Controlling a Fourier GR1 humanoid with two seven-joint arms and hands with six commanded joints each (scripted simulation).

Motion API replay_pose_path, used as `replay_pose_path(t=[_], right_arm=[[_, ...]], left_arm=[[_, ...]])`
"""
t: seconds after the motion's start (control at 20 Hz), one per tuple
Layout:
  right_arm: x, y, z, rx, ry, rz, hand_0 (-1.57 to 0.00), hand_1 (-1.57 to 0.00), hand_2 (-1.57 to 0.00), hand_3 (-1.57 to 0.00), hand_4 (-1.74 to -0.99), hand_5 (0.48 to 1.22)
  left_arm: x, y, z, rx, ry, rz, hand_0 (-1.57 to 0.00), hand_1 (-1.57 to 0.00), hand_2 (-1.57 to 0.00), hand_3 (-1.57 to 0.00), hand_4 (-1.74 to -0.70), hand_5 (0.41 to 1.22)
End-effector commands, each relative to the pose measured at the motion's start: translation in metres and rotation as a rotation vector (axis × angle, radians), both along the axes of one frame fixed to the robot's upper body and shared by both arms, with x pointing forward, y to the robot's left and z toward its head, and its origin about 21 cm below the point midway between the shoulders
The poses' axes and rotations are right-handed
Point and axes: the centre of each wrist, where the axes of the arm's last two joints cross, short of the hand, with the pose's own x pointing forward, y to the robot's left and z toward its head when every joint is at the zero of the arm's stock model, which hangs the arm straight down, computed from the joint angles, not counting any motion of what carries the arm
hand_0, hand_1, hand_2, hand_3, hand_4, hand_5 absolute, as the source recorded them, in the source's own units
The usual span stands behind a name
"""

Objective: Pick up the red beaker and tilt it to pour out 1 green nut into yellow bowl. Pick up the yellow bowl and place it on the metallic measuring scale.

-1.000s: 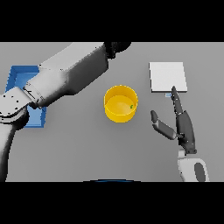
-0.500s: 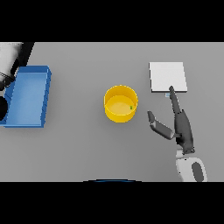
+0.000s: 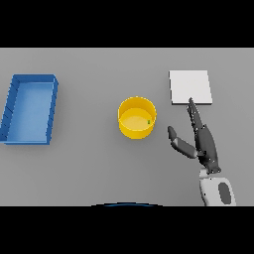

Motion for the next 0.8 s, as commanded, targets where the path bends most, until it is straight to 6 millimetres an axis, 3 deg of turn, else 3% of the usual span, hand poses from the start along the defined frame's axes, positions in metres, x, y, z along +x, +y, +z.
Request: replay_pose_path(t=[0.0, 0.2, 0.4, 0.6, 0.75], right_arm=[[0.0, 0.001, 0.0, 0.001, 0.001, 0.003, 0.0, 0.0, 0.0, 0.0, -1.157, 0.666], [0.001, 0.0, 0.003, -0.034, -0.024, 0.01, 0.0, 0.0, 0.0, 0.0, -1.188, 0.696], [0.001, -0.001, 0.003, -0.047, -0.008, 0.008, 0.0, 0.0, 0.0, 0.0, -1.199, 0.707], [0.002, -0.004, -0.001, -0.057, -0.008, 0.007, 0.0, 0.0, 0.0, 0.0, -1.202, 0.699], [0.001, -0.003, -0.001, -0.038, -0.014, 0.006, 0.0, 0.0, 0.0, 0.0, -1.195, 0.69]], left_arm=[[-0.001, 0.003, -0.006, -0.057, -0.005, 0.035, -1.57, -1.57, -1.57, -1.55, -1.74, 1.221], [-0.012, 0.028, -0.046, -0.223, 0.008, 0.129, -1.57, -1.57, -1.57, -1.46, -1.74, 1.221], [-0.026, 0.037, -0.084, -0.334, 0.014, 0.185, -1.57, -1.57, -1.57, -1.37, -1.74, 1.221], [-0.053, 0.038, -0.121, -0.412, 0.014, 0.229, -1.57, -1.57, -1.57, -1.39, -1.74, 1.221], [-0.078, 0.026, -0.14, -0.446, 0.039, 0.259, -1.57, -1.57, -1.57, -1.39, -1.74, 1.221]])
